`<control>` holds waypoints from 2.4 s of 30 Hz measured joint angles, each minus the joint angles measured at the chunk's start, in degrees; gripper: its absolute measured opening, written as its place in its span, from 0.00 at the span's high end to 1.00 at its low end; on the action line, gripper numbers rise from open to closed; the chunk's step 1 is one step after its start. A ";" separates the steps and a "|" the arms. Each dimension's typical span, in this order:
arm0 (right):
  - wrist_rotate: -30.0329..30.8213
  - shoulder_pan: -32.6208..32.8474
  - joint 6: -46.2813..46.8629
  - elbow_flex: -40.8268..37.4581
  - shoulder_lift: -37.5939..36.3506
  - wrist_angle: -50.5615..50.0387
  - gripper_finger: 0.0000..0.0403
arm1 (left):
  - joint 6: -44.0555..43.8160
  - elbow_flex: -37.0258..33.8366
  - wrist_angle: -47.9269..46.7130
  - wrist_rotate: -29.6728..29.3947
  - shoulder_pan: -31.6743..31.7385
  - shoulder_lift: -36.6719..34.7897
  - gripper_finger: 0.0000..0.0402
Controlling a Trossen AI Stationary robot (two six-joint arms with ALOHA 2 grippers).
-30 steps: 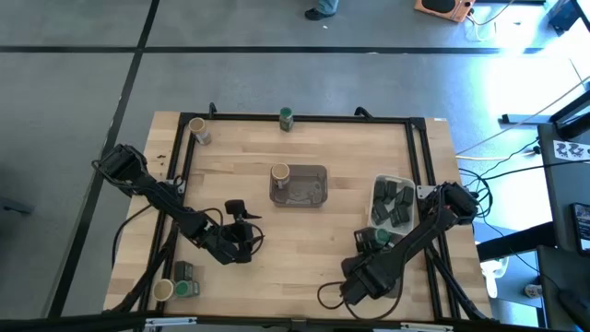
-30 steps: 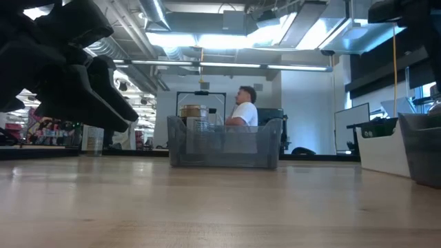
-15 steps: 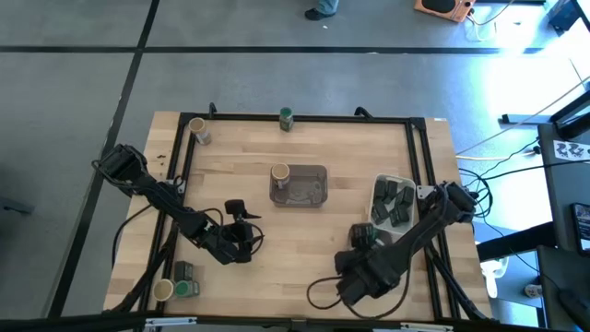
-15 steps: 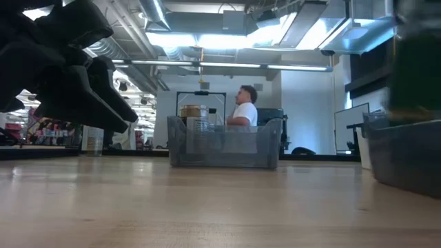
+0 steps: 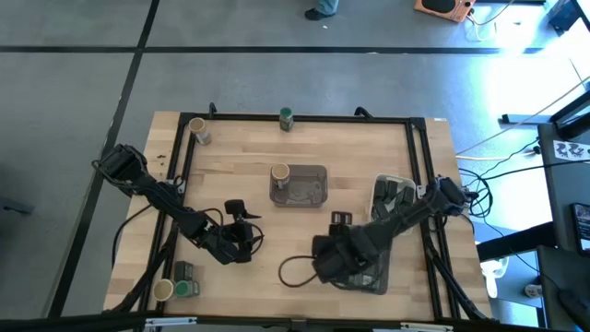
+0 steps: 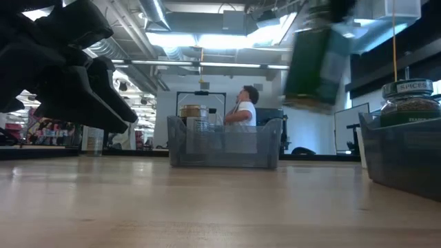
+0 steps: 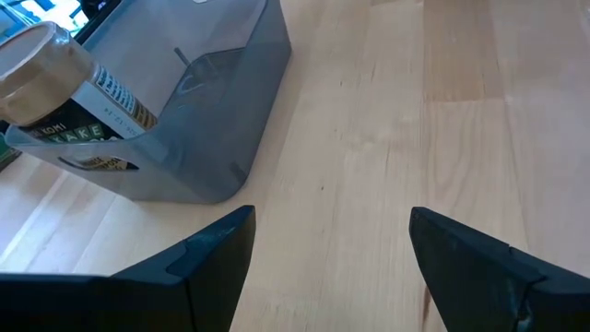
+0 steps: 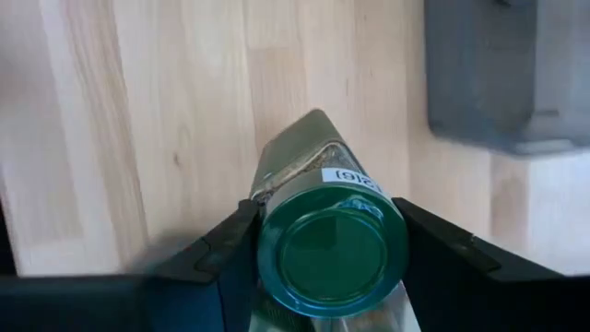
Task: Sort spices by type
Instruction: Adjust the green seasoning bottles
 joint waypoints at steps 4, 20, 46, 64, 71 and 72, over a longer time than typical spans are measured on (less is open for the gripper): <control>-0.43 -2.24 -1.12 0.00 2.39 2.45 0.47 | -0.18 0.00 -0.16 0.00 -0.01 0.00 0.29; -5.05 -7.14 -10.19 0.22 10.03 4.16 0.45 | -0.24 0.00 -0.18 0.07 -0.05 0.00 0.29; -0.31 3.62 7.54 0.93 -2.70 -11.78 0.24 | -1.22 0.00 -0.66 0.60 -0.91 0.00 0.29; -2.66 4.49 14.88 -29.02 -19.38 -0.38 0.26 | -1.34 0.00 -1.39 1.55 -0.75 0.00 0.29; -3.38 4.46 13.51 -32.18 -19.40 4.06 0.26 | -1.36 0.00 -1.47 1.53 -0.75 0.00 0.29; -3.24 4.46 13.50 -32.41 -19.40 3.90 0.26 | -1.36 0.00 -1.52 1.53 -0.70 0.00 0.29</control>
